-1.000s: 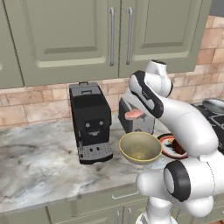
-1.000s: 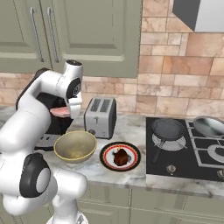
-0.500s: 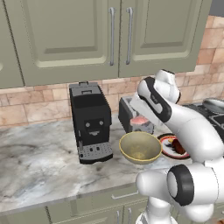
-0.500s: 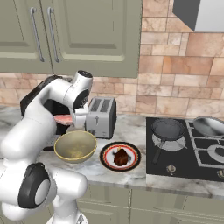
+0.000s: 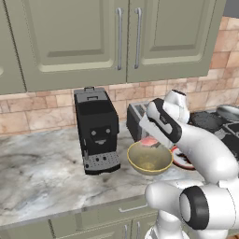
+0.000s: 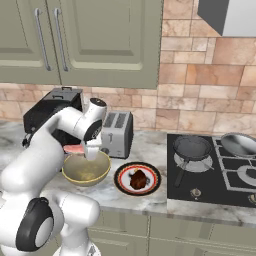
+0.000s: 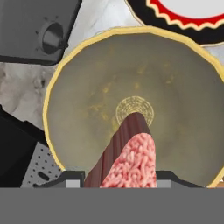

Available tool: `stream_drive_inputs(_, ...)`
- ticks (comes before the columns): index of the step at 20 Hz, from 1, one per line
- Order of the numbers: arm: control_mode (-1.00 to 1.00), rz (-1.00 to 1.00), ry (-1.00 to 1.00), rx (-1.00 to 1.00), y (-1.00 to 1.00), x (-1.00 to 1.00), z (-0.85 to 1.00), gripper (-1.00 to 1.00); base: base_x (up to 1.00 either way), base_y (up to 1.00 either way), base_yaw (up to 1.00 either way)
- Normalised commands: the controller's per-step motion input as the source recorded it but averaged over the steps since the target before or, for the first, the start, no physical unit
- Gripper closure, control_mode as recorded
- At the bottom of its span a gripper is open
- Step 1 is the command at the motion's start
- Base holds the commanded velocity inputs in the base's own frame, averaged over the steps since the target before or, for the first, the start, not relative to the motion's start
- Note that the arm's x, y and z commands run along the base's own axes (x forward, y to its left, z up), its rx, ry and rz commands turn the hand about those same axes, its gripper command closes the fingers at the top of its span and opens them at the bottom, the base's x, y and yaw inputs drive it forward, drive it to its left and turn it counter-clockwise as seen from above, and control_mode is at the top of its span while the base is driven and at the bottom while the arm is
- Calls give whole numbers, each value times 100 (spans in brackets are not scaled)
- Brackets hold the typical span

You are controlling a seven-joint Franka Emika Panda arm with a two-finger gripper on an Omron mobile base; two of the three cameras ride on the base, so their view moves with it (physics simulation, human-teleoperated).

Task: Place one of the steaks on the plate and the other in the bowl. Then place the bowl in the fridge.

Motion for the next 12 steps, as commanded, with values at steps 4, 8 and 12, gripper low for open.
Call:
stream_drive_inputs(4,-100,-2,4,0,-3,0,-34,100,0,0,0)
stream_drive_inputs(8,-100,-1,1,0,-2,0,-41,100,0,0,0)
stream_drive_inputs(12,-100,0,4,0,-2,5,-39,100,0,0,0)
